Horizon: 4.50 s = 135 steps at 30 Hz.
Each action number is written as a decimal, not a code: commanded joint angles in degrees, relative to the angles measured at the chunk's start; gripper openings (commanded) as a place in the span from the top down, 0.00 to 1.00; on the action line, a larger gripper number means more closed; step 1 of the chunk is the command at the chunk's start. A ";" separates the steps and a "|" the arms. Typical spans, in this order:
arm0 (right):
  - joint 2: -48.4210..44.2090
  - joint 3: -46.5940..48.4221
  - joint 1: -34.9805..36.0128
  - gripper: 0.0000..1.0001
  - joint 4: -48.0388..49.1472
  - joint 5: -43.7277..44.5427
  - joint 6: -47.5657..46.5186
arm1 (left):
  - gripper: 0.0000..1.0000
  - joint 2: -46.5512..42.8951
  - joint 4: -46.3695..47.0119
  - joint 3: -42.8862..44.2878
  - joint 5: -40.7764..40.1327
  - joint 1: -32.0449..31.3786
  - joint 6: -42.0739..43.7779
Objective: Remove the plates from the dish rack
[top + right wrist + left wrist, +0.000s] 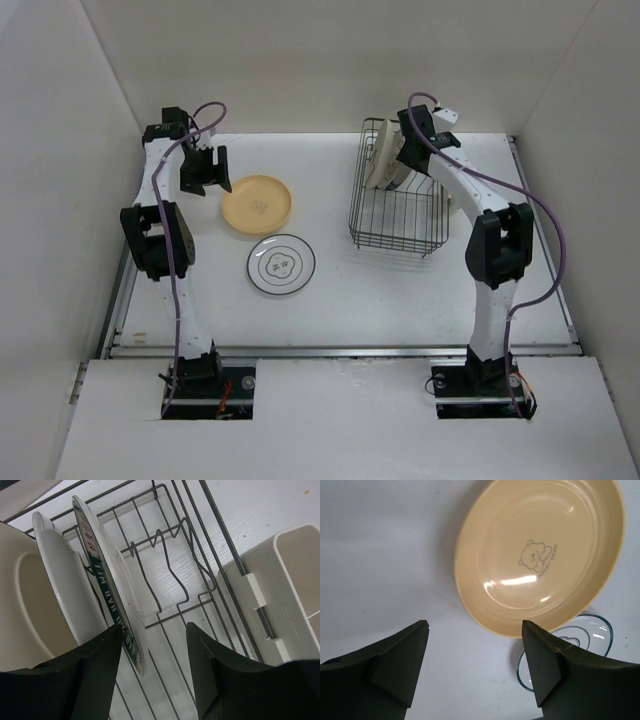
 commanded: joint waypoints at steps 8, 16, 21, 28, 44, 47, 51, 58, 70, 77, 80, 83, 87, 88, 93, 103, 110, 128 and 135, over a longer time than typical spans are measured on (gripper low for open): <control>0.54 0.46 -1.41 0.46 5.79 -2.54 1.65 | 0.26 -11.45 -1.98 -4.75 -1.98 1.06 1.90; 3.54 3.98 -3.26 1.00 7.12 -7.57 -3.88 | 0.26 -12.59 -3.21 -3.08 -1.98 1.68 2.42; -0.67 5.46 -2.03 1.00 7.12 1.81 -8.98 | 0.25 -13.12 -3.82 -2.55 -1.98 1.68 2.42; -3.76 7.67 1.83 1.00 6.59 21.29 -19.35 | 0.25 -12.60 -5.58 -0.53 -1.45 1.68 2.42; -24.25 -12.71 9.48 1.00 18.11 -37.18 -27.43 | 0.24 -14.88 -6.11 -0.43 -3.02 1.68 2.42; -18.28 -14.92 13.95 1.00 18.10 -57.29 -28.67 | 0.24 -15.49 -6.11 -0.44 -3.03 2.81 2.42; -9.58 -11.94 19.85 1.00 15.11 -63.64 -30.96 | 0.24 -16.11 -6.11 -1.67 -2.50 3.52 2.42; 0.19 -8.77 22.76 0.97 13.19 -65.31 -30.97 | 0.24 -17.34 -6.11 -4.21 -2.50 4.66 2.94; 4.50 -5.25 26.27 0.19 3.69 -47.33 -34.65 | 0.24 -17.44 -6.11 -6.42 -2.50 4.66 3.48; 4.41 -6.31 26.89 0.18 2.63 -42.56 -35.80 | 0.24 -15.06 -7.95 -1.94 -2.50 4.66 3.48; 4.41 -5.78 26.89 0.18 2.63 -41.06 -35.80 | 0.24 -15.06 -8.48 -1.32 -2.50 4.66 3.48; 3.89 -4.38 26.89 0.18 2.63 -39.13 -33.78 | 0.24 -14.54 -8.48 -1.32 -2.50 4.66 3.48; 5.21 -3.67 23.38 0.18 2.63 -35.89 -29.66 | 0.24 -14.53 -8.48 -1.32 -2.50 4.66 3.48; 5.21 -3.15 21.98 0.18 2.63 -34.91 -28.78 | 0.24 -14.53 -8.48 -1.32 -2.50 4.66 3.48; 5.73 -2.09 18.98 0.19 1.15 -31.12 -25.17 | 0.24 -14.53 -8.48 -1.32 -2.50 4.66 4.00; -3.84 -9.74 18.28 0.20 6.84 -35.77 -26.83 | 0.24 -14.53 -8.48 -1.93 -2.50 4.66 4.00; 0.09 -3.59 18.28 0.28 6.33 -37.46 -26.84 | 0.24 -14.53 -8.48 -1.93 -2.50 4.66 4.00; 4.94 -10.17 29.26 0.35 6.68 -20.32 -24.90 | 0.24 -17.43 -5.67 -8.35 -3.65 4.66 4.00; 4.94 -10.70 31.20 0.35 5.63 -16.80 -24.90 | 0.24 -17.43 -5.67 -9.40 -3.65 4.66 4.00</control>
